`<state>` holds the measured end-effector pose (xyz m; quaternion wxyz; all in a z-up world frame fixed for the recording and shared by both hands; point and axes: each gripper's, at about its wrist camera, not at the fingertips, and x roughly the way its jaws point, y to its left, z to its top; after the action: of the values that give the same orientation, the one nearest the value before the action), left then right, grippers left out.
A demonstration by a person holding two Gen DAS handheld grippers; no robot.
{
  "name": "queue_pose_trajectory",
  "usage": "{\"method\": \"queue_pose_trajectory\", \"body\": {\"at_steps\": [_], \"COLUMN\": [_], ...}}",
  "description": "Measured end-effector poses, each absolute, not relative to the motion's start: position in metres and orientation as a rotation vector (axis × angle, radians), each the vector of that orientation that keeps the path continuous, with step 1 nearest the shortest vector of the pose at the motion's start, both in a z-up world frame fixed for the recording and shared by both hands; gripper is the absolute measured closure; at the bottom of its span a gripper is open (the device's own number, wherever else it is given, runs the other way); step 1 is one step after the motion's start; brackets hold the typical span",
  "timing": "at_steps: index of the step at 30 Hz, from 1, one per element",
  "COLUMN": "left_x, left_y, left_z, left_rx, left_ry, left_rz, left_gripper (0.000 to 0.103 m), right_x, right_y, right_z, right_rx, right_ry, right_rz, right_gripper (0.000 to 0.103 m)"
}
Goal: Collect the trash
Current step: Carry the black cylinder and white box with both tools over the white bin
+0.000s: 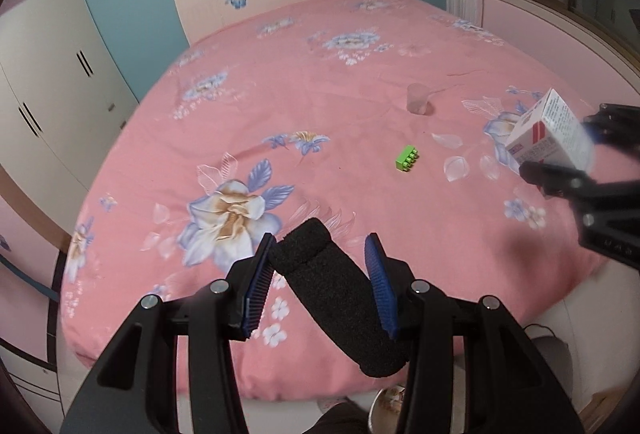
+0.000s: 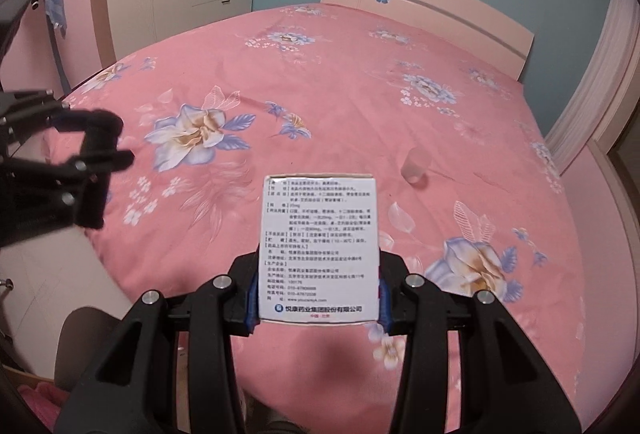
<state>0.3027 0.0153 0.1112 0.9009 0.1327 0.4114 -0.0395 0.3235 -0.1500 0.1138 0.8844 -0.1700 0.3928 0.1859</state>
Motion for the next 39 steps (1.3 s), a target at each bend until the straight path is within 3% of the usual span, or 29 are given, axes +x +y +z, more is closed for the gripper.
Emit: {"method": "queue_pose_trajectory", "body": {"at_steps": [8,20,39], "left_x": [0.250,0.202,0.172], "left_y": [0.013,0.006,-0.012], "left_z": [0.125,0.102,-0.030], "left_rx": [0.325,0.383,0.401], "left_ry": [0.801,0.801,1.041], "left_rz": [-0.099,-0.148,-0.258], "left_gripper": [0.055,0.055,0.055], "right_x": [0.270,0.216,0.188], "right_y": [-0.161,-0.157,-0.141], "right_z": [0.130,0.115,0.006], "right_rx": [-0.359,-0.382,-0.383], "right_ry": [0.789,0.815,1.024], "right_rz": [0.404,0.460,0.536], "right_gripper": [0.059,0.059,0.059]}}
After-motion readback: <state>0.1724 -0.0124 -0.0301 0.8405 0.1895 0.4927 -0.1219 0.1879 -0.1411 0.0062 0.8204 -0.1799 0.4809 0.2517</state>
